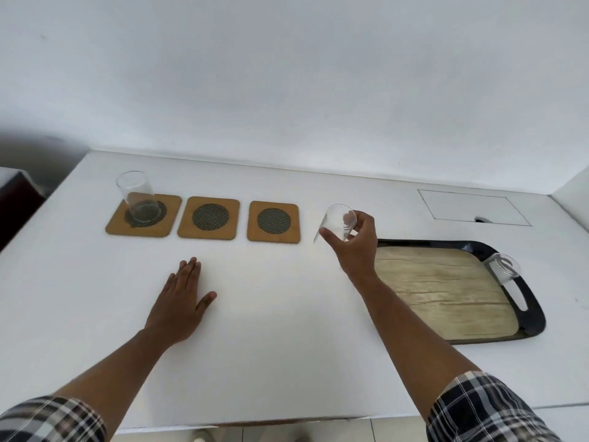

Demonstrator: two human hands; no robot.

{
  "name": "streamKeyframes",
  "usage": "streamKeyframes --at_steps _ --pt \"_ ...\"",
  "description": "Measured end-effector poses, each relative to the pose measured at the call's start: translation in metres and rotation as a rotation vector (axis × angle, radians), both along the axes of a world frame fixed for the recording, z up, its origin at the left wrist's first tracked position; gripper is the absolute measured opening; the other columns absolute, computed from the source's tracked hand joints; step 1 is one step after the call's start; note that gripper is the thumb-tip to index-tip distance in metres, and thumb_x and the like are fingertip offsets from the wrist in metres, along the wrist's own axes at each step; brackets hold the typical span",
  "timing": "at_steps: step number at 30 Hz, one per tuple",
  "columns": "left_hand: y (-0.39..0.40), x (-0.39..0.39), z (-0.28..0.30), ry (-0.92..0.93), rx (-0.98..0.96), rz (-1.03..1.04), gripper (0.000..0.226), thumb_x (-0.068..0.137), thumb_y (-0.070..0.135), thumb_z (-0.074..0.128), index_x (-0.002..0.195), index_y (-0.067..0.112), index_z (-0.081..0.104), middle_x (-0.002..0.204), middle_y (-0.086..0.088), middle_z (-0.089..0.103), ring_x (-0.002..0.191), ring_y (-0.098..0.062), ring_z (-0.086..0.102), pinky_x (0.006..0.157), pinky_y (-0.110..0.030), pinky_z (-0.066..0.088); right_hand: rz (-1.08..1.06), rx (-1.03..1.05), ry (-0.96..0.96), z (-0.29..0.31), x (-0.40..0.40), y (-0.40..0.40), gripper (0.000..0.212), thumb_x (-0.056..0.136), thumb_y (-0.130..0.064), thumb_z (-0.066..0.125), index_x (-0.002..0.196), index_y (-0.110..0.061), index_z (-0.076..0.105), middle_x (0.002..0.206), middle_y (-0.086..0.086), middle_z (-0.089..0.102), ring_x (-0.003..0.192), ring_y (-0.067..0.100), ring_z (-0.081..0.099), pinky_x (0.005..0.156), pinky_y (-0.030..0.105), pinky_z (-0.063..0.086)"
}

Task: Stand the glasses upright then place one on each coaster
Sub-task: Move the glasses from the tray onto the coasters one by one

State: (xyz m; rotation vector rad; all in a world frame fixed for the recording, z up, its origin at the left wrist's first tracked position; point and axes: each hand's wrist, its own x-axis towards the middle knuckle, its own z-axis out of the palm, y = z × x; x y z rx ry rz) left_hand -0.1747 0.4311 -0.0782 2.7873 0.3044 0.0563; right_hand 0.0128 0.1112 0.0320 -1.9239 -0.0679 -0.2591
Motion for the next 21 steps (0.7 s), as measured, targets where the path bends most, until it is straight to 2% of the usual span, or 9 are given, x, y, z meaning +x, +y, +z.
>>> streamKeyframes --at_steps 6,10,11,15,18,21 --pt "0.051 -0.005 -0.003 -0.006 -0.031 0.037 0.084 0.097 0.062 0.02 0.157 0.007 0.005 0.167 -0.007 0.004 0.153 -0.018 -0.004 0.122 -0.034 0.001 0.049 -0.009 0.004 -0.004 -0.011 0.081 0.065 0.065 -0.03 0.098 0.113 -0.028 0.053 0.115 -0.005 0.063 0.106 0.015 0.061 0.086 0.031 0.057" --pt "0.081 -0.003 -0.004 -0.024 -0.044 0.045 0.089 0.092 0.066 0.016 0.157 0.005 0.009 0.167 -0.009 0.007 0.154 -0.021 0.0 0.123 -0.036 0.004 0.078 -0.012 0.037 -0.007 -0.015 0.127 0.069 0.064 -0.029 0.098 0.117 -0.022 0.055 0.111 -0.014 0.061 0.101 -0.007 0.059 0.088 0.029 0.056" --pt "0.086 -0.002 -0.005 -0.028 -0.042 0.045 0.089 0.093 0.066 0.015 0.157 0.005 0.01 0.167 -0.01 0.008 0.154 -0.022 0.001 0.123 -0.036 0.004 0.083 -0.021 0.042 -0.008 -0.015 0.136 0.069 0.063 -0.029 0.098 0.118 -0.022 0.055 0.11 -0.015 0.061 0.099 -0.008 0.059 0.087 0.029 0.056" --pt "0.103 -0.001 -0.011 -0.013 -0.032 0.02 0.09 0.091 0.067 0.011 0.157 0.006 0.01 0.167 -0.01 0.007 0.154 -0.022 0.0 0.123 -0.035 0.003 0.103 -0.06 0.029 -0.011 -0.018 0.175 0.066 0.062 -0.033 0.098 0.112 -0.025 0.055 0.109 -0.007 0.062 0.096 0.009 0.062 0.083 0.025 0.053" --pt "0.104 -0.002 -0.017 -0.02 -0.011 0.012 0.089 0.092 0.066 0.013 0.157 0.006 0.013 0.167 -0.009 0.007 0.154 -0.021 0.0 0.124 -0.036 0.005 0.118 -0.058 0.02 -0.015 -0.017 0.201 0.065 0.063 -0.027 0.098 0.11 -0.025 0.053 0.105 -0.01 0.06 0.094 0.008 0.06 0.08 0.018 0.049" --pt "0.103 -0.004 -0.02 -0.039 0.031 0.009 0.083 0.096 0.062 0.017 0.157 0.006 0.014 0.167 -0.008 0.007 0.154 -0.02 0.0 0.123 -0.036 0.002 0.126 -0.055 0.042 -0.02 -0.01 0.223 0.068 0.062 -0.032 0.098 0.113 -0.023 0.054 0.108 -0.007 0.062 0.094 0.014 0.06 0.083 0.029 0.053"
